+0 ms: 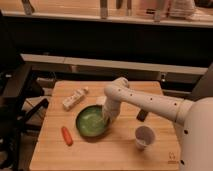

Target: Drag the ceramic bowl in a circle

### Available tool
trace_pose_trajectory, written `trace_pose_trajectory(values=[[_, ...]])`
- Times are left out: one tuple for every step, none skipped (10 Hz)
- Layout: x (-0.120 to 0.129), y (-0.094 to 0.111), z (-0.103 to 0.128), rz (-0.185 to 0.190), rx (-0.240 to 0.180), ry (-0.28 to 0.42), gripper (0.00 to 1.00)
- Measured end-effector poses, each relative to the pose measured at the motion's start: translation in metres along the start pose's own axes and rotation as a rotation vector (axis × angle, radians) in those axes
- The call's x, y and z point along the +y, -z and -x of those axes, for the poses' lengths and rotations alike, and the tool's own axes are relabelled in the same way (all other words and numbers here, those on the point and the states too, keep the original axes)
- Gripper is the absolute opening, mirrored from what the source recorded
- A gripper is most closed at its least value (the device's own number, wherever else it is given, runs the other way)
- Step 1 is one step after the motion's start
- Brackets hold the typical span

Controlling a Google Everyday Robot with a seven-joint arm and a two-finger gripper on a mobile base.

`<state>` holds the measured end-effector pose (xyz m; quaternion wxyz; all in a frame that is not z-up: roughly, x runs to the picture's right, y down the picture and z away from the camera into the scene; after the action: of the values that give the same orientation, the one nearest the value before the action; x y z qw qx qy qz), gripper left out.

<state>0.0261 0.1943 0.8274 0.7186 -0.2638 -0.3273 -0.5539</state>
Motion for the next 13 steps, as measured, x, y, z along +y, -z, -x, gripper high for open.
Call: trace_pose_trajectory(values=[[0.009,0.002,0.002,0.0,-0.005,-0.013,0.0],[0.019,0.004,0.005,-0.001,-0.008,-0.02,0.0],[0.026,0.005,0.007,0.0,-0.013,-0.026,0.0],[0.026,0.006,0.007,-0.002,-0.016,-0.029,0.0],[0.025,0.006,0.009,0.0,-0.019,-0.032,0.0],[0.023,0.007,0.01,0.001,-0.021,-0.036,0.0],[0.022,0.008,0.008,0.005,-0.021,-0.036,0.0],[0.016,0.008,0.007,0.006,-0.022,-0.033,0.0],[0.008,0.006,0.008,0.007,-0.025,-0.026,0.0],[0.011,0.007,0.009,0.01,-0.026,-0.03,0.0],[0.013,0.007,0.009,0.013,-0.028,-0.032,0.0],[0.013,0.007,0.011,0.014,-0.03,-0.03,0.0],[0.016,0.008,0.012,0.015,-0.033,-0.034,0.0]])
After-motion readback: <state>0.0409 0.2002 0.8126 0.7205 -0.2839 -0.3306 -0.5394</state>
